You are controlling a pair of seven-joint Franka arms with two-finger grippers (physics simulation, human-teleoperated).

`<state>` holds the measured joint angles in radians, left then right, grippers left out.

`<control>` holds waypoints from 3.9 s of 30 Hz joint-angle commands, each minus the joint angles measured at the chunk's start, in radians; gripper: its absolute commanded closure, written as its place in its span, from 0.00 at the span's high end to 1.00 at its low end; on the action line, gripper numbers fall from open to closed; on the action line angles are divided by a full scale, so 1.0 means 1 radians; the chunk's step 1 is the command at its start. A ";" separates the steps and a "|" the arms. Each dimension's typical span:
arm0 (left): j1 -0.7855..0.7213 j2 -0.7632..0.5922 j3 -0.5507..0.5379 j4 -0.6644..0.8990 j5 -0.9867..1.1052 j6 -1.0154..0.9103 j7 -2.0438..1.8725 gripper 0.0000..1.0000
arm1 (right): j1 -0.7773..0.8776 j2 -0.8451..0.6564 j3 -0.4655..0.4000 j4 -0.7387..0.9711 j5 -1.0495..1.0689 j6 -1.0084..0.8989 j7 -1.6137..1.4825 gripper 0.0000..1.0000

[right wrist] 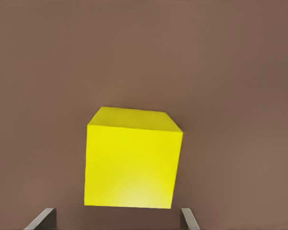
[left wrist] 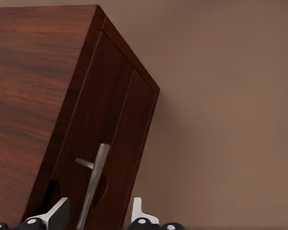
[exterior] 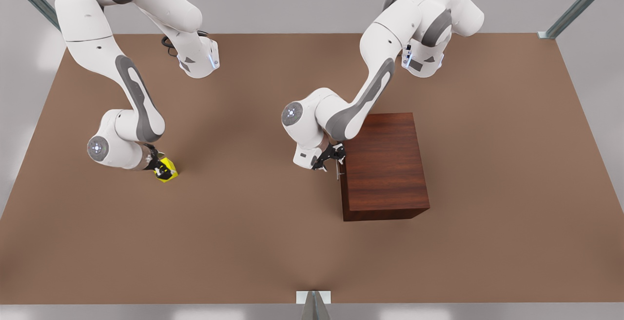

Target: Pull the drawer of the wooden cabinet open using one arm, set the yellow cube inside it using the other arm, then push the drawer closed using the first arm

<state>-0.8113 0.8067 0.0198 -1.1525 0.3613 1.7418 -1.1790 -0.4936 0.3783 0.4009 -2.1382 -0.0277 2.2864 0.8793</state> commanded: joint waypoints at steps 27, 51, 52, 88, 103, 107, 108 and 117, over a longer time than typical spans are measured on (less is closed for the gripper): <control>-0.029 0.026 -0.003 0.023 -0.004 0.147 -0.036 0.65 | -0.083 0.105 0.026 -0.039 -0.110 0.231 0.208 0.87; -0.026 -0.069 -0.073 0.263 -0.081 -0.067 -0.080 0.68 | -0.088 -0.018 0.214 0.443 -0.161 -0.295 0.213 0.57; 0.006 -0.095 -0.073 0.263 -0.102 -0.087 -0.077 0.68 | -0.086 -0.019 0.237 0.448 -0.161 -0.295 0.242 0.57; 0.535 -0.212 -0.066 0.255 -0.498 -0.274 -0.511 0.21 | 0.917 0.424 0.113 1.127 -0.205 -0.404 1.515 0.59; 0.528 -0.212 -0.153 0.254 -0.498 -0.236 -0.511 0.21 | 0.810 0.265 0.105 1.095 -0.273 -0.491 0.930 1.00; 0.379 -0.143 -0.302 0.247 -0.493 0.102 -0.655 0.21 | 0.544 0.119 0.110 1.066 -0.276 -0.708 -0.064 1.00; 0.350 -0.121 -0.302 0.246 -0.495 0.181 -0.712 0.21 | 0.476 0.117 0.111 1.064 -0.271 -0.720 -0.248 1.00; 0.172 0.068 -0.278 0.139 -0.191 0.489 -1.202 0.21 | 0.450 -0.074 -0.192 0.949 -0.028 -0.771 -0.775 1.00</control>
<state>-0.6382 0.8643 -0.2591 -1.0122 0.1287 2.0951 -1.9194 -0.0604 0.3370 0.2702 -1.1862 -0.1939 1.5628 1.2005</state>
